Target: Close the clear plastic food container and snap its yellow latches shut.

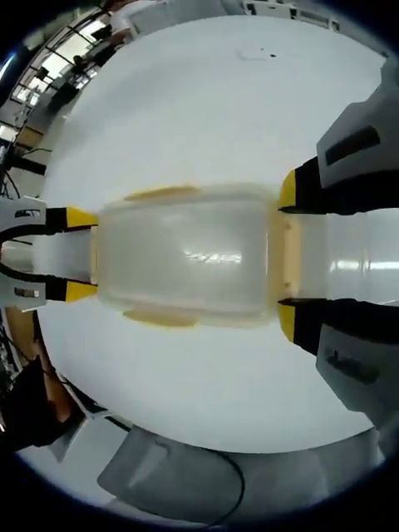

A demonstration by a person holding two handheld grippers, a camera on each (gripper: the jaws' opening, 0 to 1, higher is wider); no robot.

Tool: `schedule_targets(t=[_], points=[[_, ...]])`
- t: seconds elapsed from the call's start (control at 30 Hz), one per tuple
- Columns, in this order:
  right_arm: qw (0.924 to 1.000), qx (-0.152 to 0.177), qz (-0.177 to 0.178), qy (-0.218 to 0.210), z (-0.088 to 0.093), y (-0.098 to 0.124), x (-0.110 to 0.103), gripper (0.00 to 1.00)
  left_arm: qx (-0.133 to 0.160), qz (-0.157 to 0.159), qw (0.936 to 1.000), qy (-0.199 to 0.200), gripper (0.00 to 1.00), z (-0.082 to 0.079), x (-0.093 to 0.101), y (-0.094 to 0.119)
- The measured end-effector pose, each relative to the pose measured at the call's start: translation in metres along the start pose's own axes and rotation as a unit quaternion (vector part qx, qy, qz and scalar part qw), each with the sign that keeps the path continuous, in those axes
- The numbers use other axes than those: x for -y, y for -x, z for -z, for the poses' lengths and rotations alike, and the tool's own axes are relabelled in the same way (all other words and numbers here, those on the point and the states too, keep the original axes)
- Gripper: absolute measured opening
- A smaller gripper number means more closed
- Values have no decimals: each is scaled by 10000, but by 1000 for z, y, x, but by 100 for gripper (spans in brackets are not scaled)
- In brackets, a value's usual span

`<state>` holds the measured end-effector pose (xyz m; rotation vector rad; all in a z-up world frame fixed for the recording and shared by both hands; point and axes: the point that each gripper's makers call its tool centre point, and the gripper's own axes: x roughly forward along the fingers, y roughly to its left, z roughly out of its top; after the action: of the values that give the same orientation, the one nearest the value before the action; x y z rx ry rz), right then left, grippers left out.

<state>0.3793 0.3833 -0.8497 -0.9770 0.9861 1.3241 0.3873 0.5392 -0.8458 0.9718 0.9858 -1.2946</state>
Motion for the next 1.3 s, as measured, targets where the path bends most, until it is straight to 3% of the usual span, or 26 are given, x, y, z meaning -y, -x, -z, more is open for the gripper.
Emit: schedule_targets(t=[0.4, 0.5, 0.57, 0.83, 1.07, 1.3], points=[[9997, 142, 11, 177, -2, 6, 3, 35, 41, -40, 10000, -57, 33, 1, 2, 4], [9994, 289, 31, 161, -11, 18, 5, 35, 23, -127, 9999, -21, 33, 4, -3, 14], [9992, 283, 90, 251, -11, 22, 8, 35, 156, -117, 9998, 71, 33, 0, -2, 23], [9980, 451, 150, 426, -17, 54, 2, 35, 147, -134, 9998, 78, 33, -12, 8, 51], [9970, 611, 234, 408, -14, 86, 2, 35, 195, -298, 9994, 16, 33, -37, 8, 79], [9973, 527, 328, 395, 21, 116, 3, 35, 248, -380, 9990, -29, 33, -84, 9, 83]])
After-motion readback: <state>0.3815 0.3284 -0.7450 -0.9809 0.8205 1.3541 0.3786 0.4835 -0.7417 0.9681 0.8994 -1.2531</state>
